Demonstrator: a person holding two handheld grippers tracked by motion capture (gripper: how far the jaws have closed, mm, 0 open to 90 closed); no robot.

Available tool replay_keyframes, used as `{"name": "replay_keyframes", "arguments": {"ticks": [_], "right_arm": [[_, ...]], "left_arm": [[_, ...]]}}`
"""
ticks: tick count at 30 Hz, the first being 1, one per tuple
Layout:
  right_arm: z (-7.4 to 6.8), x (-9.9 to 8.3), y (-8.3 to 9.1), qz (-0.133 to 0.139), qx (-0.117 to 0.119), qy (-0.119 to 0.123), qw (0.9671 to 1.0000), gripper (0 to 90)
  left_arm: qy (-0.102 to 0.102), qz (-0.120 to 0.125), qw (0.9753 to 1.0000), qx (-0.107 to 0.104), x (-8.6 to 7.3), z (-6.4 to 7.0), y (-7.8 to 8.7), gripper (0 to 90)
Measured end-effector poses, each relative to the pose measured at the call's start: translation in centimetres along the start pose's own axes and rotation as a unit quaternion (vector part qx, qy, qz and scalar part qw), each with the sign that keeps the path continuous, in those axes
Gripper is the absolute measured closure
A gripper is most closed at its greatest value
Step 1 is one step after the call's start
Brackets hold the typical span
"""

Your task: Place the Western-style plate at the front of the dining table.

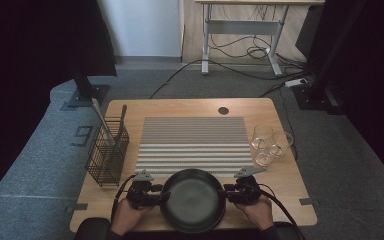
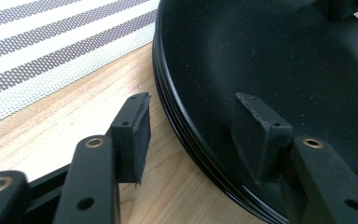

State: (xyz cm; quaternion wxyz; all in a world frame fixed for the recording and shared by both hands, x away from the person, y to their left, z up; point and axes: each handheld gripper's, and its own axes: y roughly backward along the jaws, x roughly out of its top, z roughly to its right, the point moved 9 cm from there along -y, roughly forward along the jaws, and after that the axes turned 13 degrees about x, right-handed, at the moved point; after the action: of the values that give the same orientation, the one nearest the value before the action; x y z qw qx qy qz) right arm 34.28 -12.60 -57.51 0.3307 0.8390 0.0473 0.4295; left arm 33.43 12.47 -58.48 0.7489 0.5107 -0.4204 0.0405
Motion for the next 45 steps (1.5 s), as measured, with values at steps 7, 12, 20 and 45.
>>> {"name": "replay_keyframes", "arguments": {"ticks": [7, 12, 20, 45], "right_arm": [[-0.1, 0.2, 0.0, -0.002, 0.004, -0.019, 0.9998, 70.8], [-0.1, 0.4, 0.0, -0.004, -0.006, -0.018, 0.9998, 72.6], [-0.2, 0.7, 0.4, -0.014, -0.003, -0.032, 0.9994, 78.0], [0.2, 1.1, 0.7, -0.016, 0.028, -0.108, 0.9936, 84.4]], "left_arm": [[0.008, -0.005, 0.9999, -0.01, 0.0, 0.5, -0.2, 51.0], [0.019, -0.005, 0.9998, -0.01, 0.0, 0.6, -0.3, 50.9], [0.021, -0.004, 0.9997, -0.009, 0.0, 0.5, -0.3, 51.4], [0.051, 0.009, 0.9984, 0.022, 0.7, 0.0, 0.0, 67.8]]}}
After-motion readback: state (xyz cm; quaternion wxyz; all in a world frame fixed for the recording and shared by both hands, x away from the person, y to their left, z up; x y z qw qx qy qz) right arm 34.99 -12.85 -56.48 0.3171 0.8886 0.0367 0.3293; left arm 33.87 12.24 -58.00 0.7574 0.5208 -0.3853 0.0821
